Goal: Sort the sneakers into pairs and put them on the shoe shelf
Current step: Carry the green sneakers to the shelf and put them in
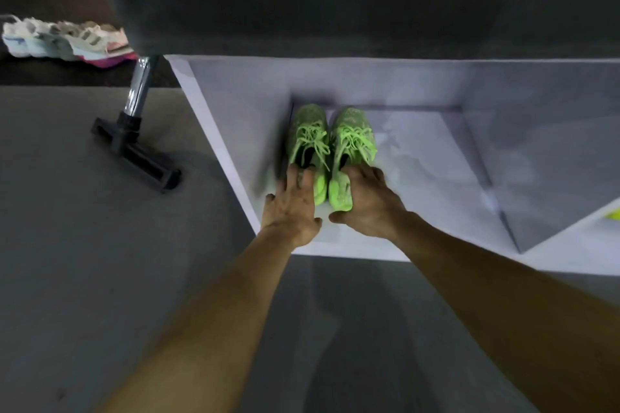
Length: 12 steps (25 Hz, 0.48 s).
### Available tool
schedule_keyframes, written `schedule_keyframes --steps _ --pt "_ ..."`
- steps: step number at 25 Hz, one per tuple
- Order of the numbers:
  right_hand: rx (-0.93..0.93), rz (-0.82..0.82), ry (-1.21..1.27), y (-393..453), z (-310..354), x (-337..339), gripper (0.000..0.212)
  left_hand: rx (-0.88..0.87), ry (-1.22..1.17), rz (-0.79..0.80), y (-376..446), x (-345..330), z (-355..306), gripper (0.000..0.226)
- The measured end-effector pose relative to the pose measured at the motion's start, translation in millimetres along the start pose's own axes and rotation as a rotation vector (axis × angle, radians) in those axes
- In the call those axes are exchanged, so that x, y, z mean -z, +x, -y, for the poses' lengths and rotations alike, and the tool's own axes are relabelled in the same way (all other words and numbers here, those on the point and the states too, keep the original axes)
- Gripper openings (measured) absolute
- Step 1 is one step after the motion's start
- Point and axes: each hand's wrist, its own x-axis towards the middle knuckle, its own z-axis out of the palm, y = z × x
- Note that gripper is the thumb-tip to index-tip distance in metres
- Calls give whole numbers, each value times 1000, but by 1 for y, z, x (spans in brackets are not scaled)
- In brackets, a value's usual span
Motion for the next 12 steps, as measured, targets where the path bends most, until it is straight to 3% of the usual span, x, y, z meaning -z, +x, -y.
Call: schedule_keyframes --steps 6,12 --pt "-42 187 -12 -103 33 45 89 38 -45 299 -112 57 -7 80" --pt "-97 373 -31 -224 82 134 84 98 -69 519 -226 165 -25 80"
